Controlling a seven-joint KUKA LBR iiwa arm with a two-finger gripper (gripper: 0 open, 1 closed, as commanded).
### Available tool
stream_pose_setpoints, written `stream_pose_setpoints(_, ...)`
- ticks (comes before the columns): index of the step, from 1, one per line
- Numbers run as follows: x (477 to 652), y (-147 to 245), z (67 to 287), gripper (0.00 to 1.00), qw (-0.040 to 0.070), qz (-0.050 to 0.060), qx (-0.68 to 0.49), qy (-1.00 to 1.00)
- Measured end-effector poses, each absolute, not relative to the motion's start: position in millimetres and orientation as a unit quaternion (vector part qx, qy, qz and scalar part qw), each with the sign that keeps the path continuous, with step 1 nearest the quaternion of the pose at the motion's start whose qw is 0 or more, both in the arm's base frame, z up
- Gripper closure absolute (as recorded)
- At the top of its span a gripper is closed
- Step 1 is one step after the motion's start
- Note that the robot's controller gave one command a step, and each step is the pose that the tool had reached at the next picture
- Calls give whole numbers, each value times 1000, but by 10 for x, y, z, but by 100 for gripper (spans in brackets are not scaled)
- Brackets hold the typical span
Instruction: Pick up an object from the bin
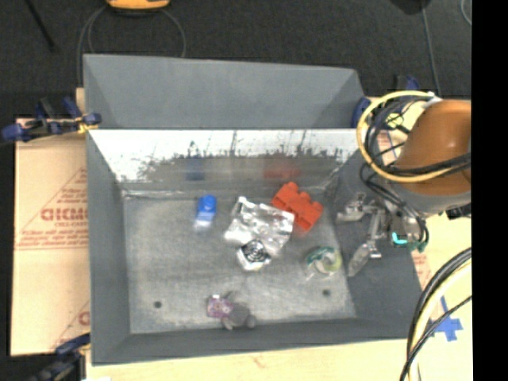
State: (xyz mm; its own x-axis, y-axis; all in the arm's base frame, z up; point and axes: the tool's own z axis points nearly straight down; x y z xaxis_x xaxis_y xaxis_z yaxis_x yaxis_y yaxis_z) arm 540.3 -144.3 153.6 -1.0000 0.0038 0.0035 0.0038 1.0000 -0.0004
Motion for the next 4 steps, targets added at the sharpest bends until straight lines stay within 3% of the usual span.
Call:
stream_pose_setpoints(1, 5311, -1484, 843, 0, -4, 1, -50, -999)
stream_pose_setpoints(2, 5168, -1417, 1028, 0, -1, 0, -139, -990)
stream_pose_setpoints(3, 5160, -1468, 1081, 0, -2, 0, -275, -962)
stream_pose_setpoints(4, 5140, -1332, 760, 0, -2, -5, -348, -938)
